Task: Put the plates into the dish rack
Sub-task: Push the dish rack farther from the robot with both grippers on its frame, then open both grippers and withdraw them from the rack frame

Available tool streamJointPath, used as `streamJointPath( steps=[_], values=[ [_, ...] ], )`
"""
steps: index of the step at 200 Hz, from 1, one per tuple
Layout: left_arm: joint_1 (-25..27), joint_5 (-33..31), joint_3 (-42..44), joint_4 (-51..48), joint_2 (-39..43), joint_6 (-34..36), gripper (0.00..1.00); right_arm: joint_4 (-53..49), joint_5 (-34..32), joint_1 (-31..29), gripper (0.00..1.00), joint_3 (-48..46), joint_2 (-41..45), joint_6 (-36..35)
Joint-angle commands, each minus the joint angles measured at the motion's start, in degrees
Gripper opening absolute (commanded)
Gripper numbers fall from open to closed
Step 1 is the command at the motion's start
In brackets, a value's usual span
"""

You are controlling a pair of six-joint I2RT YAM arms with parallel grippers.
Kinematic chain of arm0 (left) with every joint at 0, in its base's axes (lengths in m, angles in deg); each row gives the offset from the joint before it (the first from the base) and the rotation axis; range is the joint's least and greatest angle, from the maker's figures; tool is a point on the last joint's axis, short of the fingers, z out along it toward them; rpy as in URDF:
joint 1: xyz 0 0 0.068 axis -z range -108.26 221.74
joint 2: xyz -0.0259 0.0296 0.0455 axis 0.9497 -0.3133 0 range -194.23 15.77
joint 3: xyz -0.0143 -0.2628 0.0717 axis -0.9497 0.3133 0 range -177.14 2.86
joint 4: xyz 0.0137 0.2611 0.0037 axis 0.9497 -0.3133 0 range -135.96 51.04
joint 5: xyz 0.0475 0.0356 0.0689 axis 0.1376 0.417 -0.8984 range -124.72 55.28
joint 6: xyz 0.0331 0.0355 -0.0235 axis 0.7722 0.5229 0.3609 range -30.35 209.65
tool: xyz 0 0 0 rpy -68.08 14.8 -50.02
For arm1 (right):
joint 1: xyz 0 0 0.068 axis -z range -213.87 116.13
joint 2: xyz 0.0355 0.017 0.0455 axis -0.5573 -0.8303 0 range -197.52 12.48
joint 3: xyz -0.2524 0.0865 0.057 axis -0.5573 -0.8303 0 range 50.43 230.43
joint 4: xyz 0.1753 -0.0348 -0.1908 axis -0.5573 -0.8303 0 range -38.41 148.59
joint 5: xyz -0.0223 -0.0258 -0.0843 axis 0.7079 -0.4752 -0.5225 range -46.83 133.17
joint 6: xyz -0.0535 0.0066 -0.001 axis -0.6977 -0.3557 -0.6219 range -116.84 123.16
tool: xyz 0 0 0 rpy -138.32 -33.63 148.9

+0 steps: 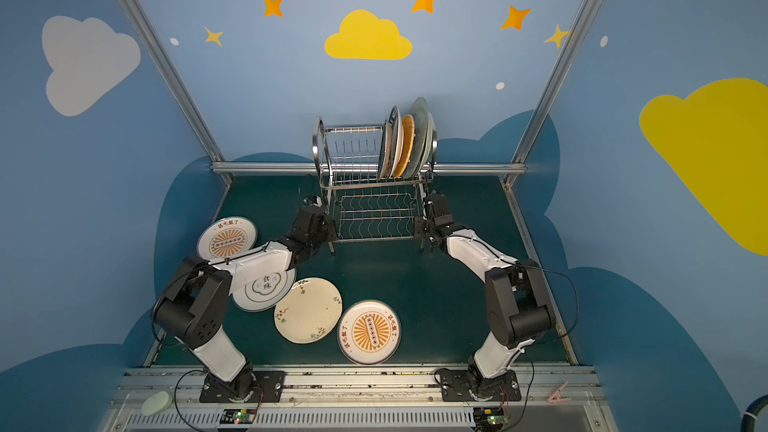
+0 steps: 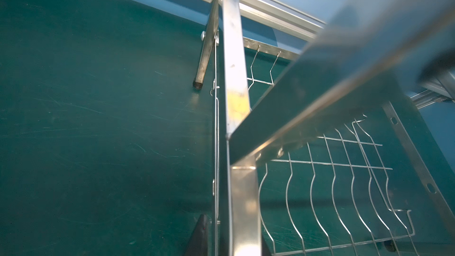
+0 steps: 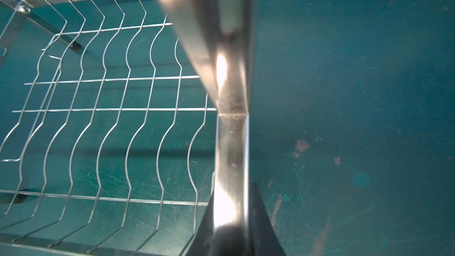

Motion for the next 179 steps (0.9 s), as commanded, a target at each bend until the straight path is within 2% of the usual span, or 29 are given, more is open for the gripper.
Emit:
streamJointPath(
  steps=[1,57,82,137,179],
  values=[
    [-0.53,0.89,1.07,-1.74,0.92,-11.05,0.22,-5.93,3.55,2.58,0.11,2.65,3.39,11.43],
    [-0.64,0.81,1.05,-2.79,1.3,-10.65,0.35,-7.67,3.97,3.23,0.31,3.09,3.82,11.43],
    [-0.69,-0.02,1.06,-3.07,1.55,-11.0,0.37,-8.17,4.0,3.5,0.39,3.09,4.38,11.43],
    [-1.01,0.4,1.23,-3.64,2.71,-10.62,0.5,-9.62,4.77,3.86,0.46,3.42,5.77,11.41],
    [-1.0,2.35,1.22,-6.31,6.81,-8.09,0.61,-11.75,5.48,4.07,0.54,3.42,7.11,11.68]
  ],
)
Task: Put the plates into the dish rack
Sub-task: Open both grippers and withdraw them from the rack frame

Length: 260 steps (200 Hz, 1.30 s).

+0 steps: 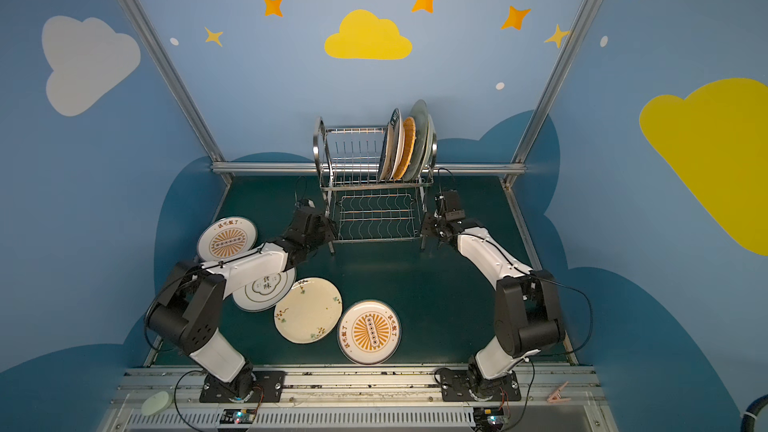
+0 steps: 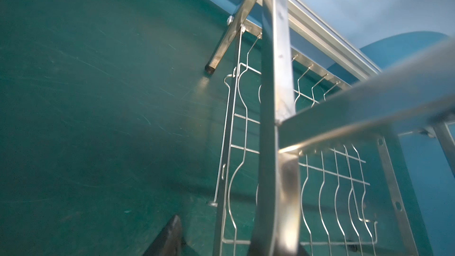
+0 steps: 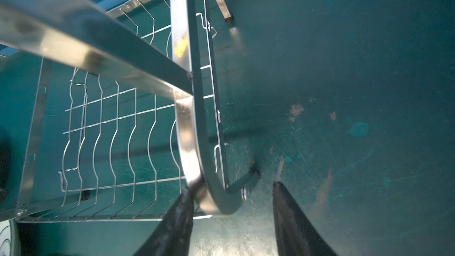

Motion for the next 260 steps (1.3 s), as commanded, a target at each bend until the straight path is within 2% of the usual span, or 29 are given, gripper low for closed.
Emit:
streamJointPath(
  steps=[1,43,66,90,125,156,203,237,260],
  values=[
    [-0.33,0.86,0.02,-2.51,3.71,2.01,0.61,-2.28,0.53,0.46,0.55,1.64,2.74,0.49],
    [-0.31,2.56,0.35,-7.28,8.66,3.6,0.7,-3.9,0.36,0.62,0.62,0.36,5.89,0.67],
    [-0.25,2.52,1.03,-11.84,12.99,3.94,0.72,-4.46,0.54,0.71,0.64,-0.66,7.57,0.94],
    [-0.27,1.05,1.33,-19.59,19.65,3.3,0.72,-5.16,0.46,0.92,0.67,-1.8,9.76,1.01],
    [-0.31,3.32,3.98,-26.32,33.52,2.7,0.71,-4.65,0.53,1.17,0.72,-4.69,14.09,1.71],
    [1.08,3.83,-1.88,-33.77,42.24,6.26,0.69,-0.76,1.0,1.28,0.76,-9.33,18.39,2.62],
    [8.21,5.13,-14.84,-39.78,39.46,12.67,0.66,4.63,2.28,1.27,0.77,-15.61,23.64,2.35],
    [13.79,3.42,-21.23,-40.87,34.02,16.76,0.65,0.5,5.84,1.19,0.77,-15.21,26.47,1.85],
    [14.61,3.71,-22.56,-40.93,32.52,17.38,0.66,-0.33,8.63,0.63,0.76,-13.89,31.89,0.82]
  ],
)
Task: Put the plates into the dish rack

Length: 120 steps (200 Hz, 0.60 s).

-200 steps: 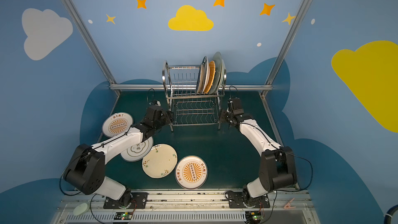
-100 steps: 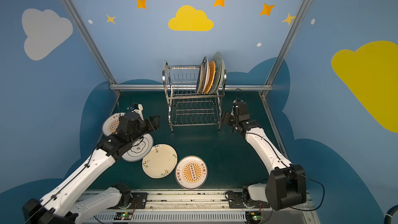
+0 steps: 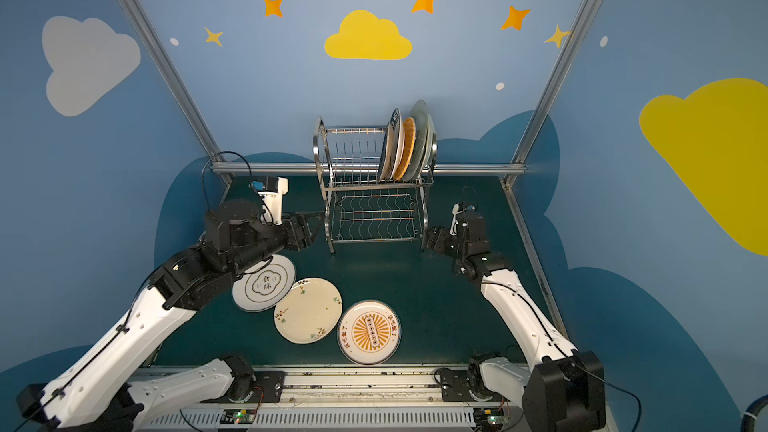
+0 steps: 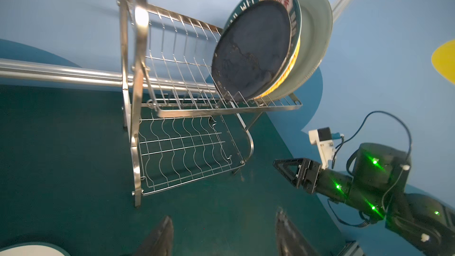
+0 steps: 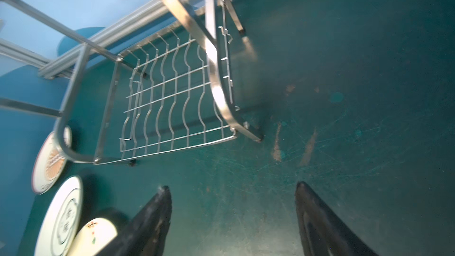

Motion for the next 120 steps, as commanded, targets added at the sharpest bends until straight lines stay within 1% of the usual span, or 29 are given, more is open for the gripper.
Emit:
streamJointPath(
  steps=[1,18,35,51,68,89,103,111,120],
  values=[
    [0.71,-0.47,-1.6,-2.77,-1.01,3.07,0.67,-1.32,4.02,-0.51,0.76,1.92,5.94,-1.48],
    [0.71,0.3,-0.24,-1.31,-0.33,3.42,0.7,-1.04,4.75,-2.55,0.74,4.45,8.73,-2.56],
    [0.7,0.48,0.8,-1.0,0.75,3.49,0.73,-3.56,4.99,-5.77,0.72,10.09,8.73,-3.2],
    [0.61,-0.01,1.66,-1.27,2.03,3.51,0.75,-6.62,1.84,-10.15,0.7,16.87,7.01,-4.0],
    [0.52,-0.66,3.52,-1.44,4.09,3.71,0.79,-7.84,-0.31,-13.42,0.65,23.62,4.06,-4.02],
    [0.49,-0.59,9.19,0.31,8.43,4.59,0.91,-9.98,-4.09,-17.2,0.57,31.81,-1.48,-4.78],
    [0.37,-0.29,14.27,1.95,12.39,4.52,1.0,-10.62,-7.63,-19.63,0.47,36.2,-5.23,-4.98],
    [0.28,-0.05,16.65,2.34,14.52,5.0,1.0,-10.86,-9.57,-21.16,0.46,38.41,-7.19,-5.38],
    [0.15,-0.75,18.37,1.99,16.72,5.33,1.0,-11.51,-13.39,-23.11,0.46,41.04,-9.45,-6.14]
  ],
)
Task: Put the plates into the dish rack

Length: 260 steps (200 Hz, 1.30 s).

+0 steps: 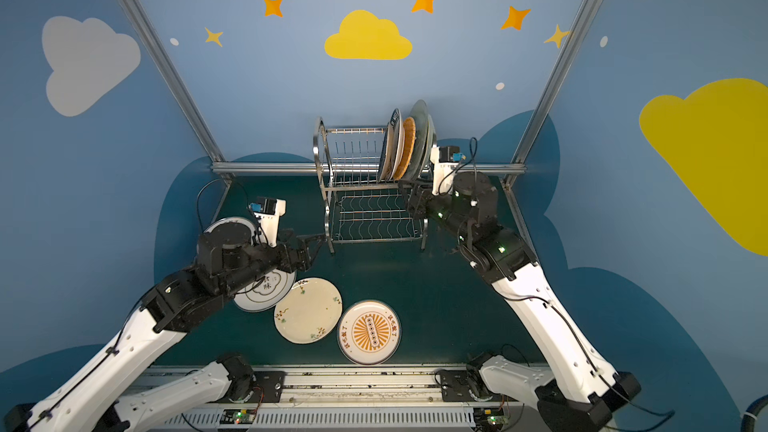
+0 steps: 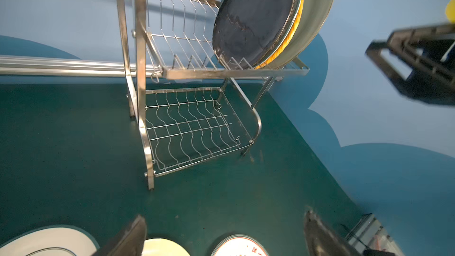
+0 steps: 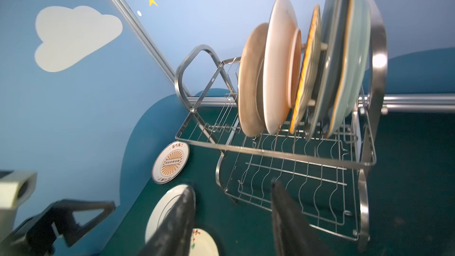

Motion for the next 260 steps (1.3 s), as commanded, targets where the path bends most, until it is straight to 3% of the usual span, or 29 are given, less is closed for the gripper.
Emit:
streamJointPath(
  steps=[1,48,91,172,260],
  values=[
    [-0.43,-0.95,4.44,1.07,4.62,1.45,1.0,-4.26,-9.48,-4.06,0.46,5.43,-5.69,-1.89],
    [-2.48,-2.85,12.79,3.22,12.83,-0.41,1.0,-9.22,-24.84,-9.78,0.45,20.17,-17.8,-2.84],
    [-8.34,4.59,15.69,3.37,14.61,-3.81,1.0,-12.63,-33.42,-11.56,0.44,28.2,-24.1,-2.18],
    [-13.24,10.47,17.46,4.5,17.28,-5.61,1.0,-19.46,-35.67,-11.08,0.42,38.84,-31.49,-1.33],
    [-19.9,17.86,20.75,5.04,20.21,-7.55,1.0,-23.29,-34.66,-9.62,0.31,44.45,-36.8,0.67]
  ],
)
